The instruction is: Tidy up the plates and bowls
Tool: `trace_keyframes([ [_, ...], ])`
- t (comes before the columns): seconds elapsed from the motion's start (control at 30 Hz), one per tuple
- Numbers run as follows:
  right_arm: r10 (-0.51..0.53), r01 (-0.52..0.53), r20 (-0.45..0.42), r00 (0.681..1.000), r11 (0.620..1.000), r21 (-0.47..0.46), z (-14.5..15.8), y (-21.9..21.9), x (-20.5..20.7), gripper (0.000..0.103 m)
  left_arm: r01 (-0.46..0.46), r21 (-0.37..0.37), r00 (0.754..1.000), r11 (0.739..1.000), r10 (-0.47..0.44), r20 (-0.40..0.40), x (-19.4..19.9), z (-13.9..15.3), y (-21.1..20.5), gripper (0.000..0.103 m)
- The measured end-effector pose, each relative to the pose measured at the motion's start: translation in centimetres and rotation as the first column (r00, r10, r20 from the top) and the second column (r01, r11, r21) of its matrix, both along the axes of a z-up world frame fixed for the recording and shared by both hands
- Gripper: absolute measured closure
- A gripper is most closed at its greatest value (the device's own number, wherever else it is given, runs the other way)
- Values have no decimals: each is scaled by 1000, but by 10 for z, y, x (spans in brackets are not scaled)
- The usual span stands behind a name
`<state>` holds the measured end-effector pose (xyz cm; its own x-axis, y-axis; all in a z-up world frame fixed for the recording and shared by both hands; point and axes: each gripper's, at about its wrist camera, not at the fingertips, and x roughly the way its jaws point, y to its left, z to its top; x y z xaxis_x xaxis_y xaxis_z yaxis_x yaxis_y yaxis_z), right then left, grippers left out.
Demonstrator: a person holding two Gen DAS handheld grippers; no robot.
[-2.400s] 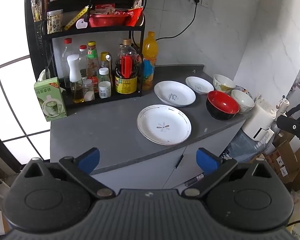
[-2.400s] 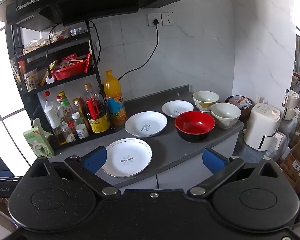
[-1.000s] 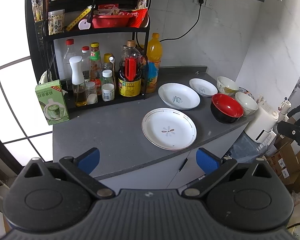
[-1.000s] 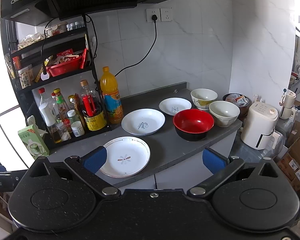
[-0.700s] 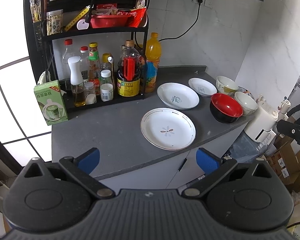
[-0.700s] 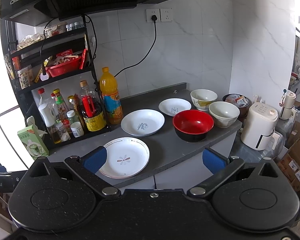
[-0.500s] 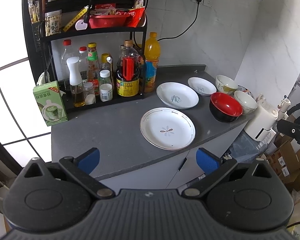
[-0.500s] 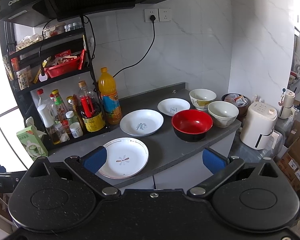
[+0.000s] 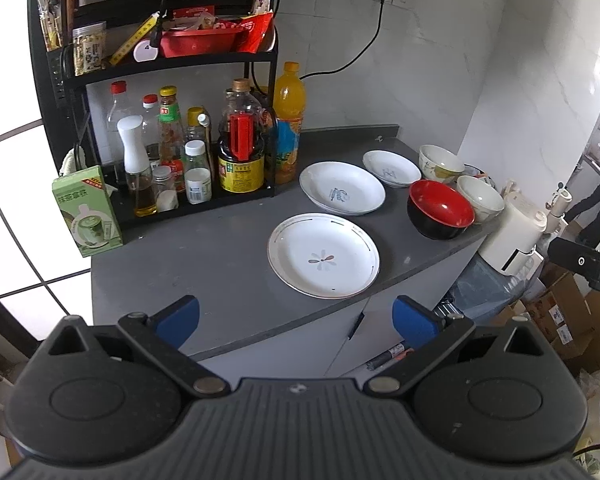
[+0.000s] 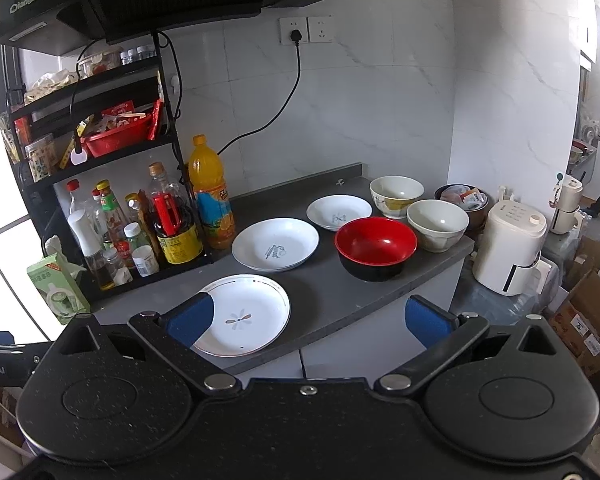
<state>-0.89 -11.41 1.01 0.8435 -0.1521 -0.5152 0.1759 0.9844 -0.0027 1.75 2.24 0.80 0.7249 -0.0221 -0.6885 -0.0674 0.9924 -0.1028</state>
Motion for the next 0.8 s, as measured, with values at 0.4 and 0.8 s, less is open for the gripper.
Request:
trace_keyframes([
  [0.4,-17,18,-14,1000,999,40,-3,-26,-2,0,25,-11,1000,1000,-25,-13,18,-5,-16,1],
  [0.8,5,-3,-25,1000,997,74,-4,-96,34,0,-35,-1,999,999,35,-39,63,-9,-69,1],
])
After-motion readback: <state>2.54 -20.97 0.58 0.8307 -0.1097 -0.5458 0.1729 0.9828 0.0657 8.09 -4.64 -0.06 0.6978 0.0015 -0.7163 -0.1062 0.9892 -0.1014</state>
